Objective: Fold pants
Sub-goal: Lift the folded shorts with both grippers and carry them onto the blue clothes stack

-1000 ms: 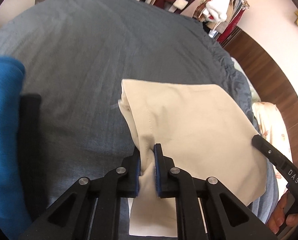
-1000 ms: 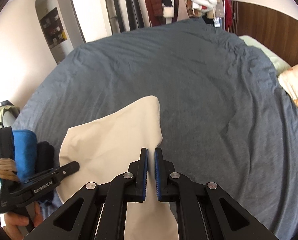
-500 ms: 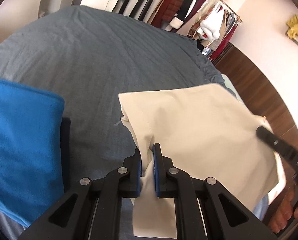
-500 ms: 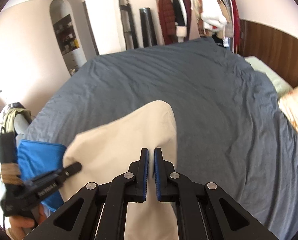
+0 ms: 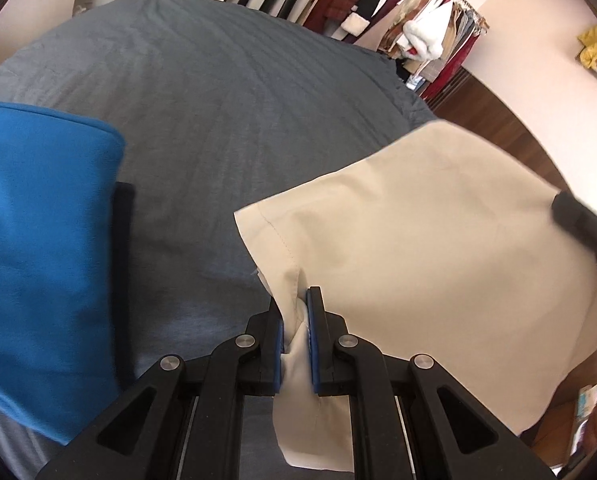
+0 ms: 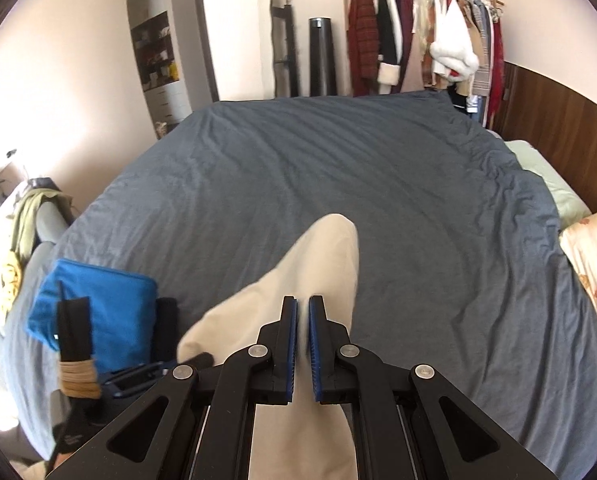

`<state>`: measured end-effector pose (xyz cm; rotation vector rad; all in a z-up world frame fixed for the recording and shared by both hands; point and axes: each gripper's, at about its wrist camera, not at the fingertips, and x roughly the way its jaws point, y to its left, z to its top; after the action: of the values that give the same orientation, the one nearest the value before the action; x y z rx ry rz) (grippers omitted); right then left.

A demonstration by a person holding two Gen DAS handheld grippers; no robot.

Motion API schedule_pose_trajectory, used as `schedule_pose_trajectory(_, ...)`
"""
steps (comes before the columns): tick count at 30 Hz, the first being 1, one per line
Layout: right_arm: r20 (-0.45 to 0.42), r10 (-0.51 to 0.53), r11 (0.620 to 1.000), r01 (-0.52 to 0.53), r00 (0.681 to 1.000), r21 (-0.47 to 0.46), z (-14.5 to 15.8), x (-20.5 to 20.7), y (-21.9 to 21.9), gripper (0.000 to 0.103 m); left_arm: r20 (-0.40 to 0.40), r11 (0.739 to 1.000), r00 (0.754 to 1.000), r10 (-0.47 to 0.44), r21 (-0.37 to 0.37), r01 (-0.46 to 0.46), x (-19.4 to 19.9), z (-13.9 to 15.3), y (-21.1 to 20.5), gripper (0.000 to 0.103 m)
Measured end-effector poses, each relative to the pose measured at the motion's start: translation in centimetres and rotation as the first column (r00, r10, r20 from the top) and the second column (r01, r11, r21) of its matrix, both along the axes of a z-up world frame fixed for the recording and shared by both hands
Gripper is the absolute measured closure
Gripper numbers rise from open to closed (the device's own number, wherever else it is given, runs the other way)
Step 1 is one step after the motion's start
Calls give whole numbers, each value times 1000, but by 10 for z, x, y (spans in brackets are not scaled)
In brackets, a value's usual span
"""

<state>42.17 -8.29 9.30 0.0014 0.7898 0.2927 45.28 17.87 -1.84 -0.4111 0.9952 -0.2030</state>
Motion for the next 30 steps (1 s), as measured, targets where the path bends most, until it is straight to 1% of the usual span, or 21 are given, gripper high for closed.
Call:
schedule_pose_trajectory(3,-2,33,999,-32,999,38,2,-4,10,96,9,998,1000,-5,57,5,-7,7,9,92)
schedule_pose_trajectory(6,12,53,995,-54,999,88,6,-9,12,96,20,997,1000,-12,72,10,-11,13,11,91)
schedule_pose_trajectory(9,13,35,993,-36,999,113,4,-11,0,96,15,996,999,-34,84,32,-6,10,-2,91)
schedule_pose_trajectory(11,-14,0,994,2,1000,109,-7,-8,-14,96,-3,995,998,-59,75,59,-1,-1,-20,91)
schedule_pose_trajectory(13,-53,-51,994,55,997,91,-24,-4,-38,96,-20,994,996,-92,59,93,3,-16,-42,91)
schedule_pose_trajectory(16,-87,-107,993,111,991,44,-47,-1,-71,96,-57,989,988,-142,38,145,8,-41,-80,91)
schedule_pose_trajectory(18,-113,-150,988,152,982,15,-67,1,-96,96,-81,985,982,-170,21,172,9,-56,-104,91)
schedule_pose_trajectory(20,-139,-192,981,194,972,-2,-84,3,-121,96,-93,981,977,-191,22,194,9,-65,-124,90)
schedule_pose_trajectory(23,-176,-244,969,245,954,-16,-107,3,-155,96,-90,975,974,-208,60,214,7,-70,-148,89)
schedule_pose_trajectory(25,-199,-266,964,266,943,-26,-122,1,-173,96,-85,969,973,-216,104,224,7,-71,-162,83)
schedule_pose_trajectory(27,-220,-284,958,283,933,-37,-136,0,-187,96,-85,964,971,-225,126,235,9,-71,-169,81)
schedule_pose_trajectory(29,-237,-291,956,290,927,-41,-149,-2,-197,96,-89,959,969,-231,148,242,7,-76,-177,76)
schedule_pose_trajectory(30,-249,-296,955,295,922,-45,-158,-3,-202,96,-92,957,969,-230,159,242,7,-78,-179,72)
